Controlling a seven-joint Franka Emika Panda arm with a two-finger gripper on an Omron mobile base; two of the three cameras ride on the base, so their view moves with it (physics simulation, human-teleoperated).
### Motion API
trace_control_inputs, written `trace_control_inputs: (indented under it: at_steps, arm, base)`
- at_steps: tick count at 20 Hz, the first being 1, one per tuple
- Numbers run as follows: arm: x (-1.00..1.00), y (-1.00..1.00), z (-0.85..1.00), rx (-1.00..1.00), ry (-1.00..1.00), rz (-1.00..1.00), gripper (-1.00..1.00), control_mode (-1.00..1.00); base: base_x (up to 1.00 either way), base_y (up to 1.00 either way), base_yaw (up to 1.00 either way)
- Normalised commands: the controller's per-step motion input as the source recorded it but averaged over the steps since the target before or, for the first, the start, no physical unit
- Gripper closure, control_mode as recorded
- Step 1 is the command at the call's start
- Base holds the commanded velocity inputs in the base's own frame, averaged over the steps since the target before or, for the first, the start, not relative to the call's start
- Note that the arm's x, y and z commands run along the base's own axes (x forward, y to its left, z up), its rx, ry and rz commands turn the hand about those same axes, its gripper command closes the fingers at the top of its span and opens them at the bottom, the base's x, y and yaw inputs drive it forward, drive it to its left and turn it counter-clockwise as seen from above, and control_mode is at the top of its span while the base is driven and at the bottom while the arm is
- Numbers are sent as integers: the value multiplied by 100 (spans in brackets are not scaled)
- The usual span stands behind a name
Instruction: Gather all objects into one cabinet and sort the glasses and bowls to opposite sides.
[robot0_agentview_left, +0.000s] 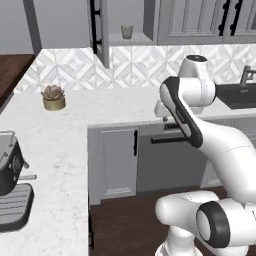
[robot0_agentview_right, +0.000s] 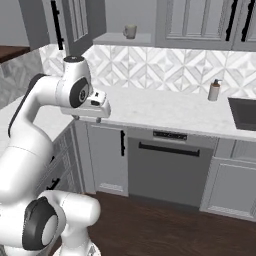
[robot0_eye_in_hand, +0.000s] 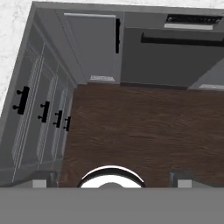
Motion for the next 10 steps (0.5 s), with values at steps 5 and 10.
trace_control_inputs:
  at_steps: [5, 10]
  arm:
    - [0, 0, 0, 0, 0, 0, -100, 100]
    - [0, 0, 0, 0, 0, 0, -100, 100]
  base:
    - [70, -3, 4]
    - [70, 0, 3]
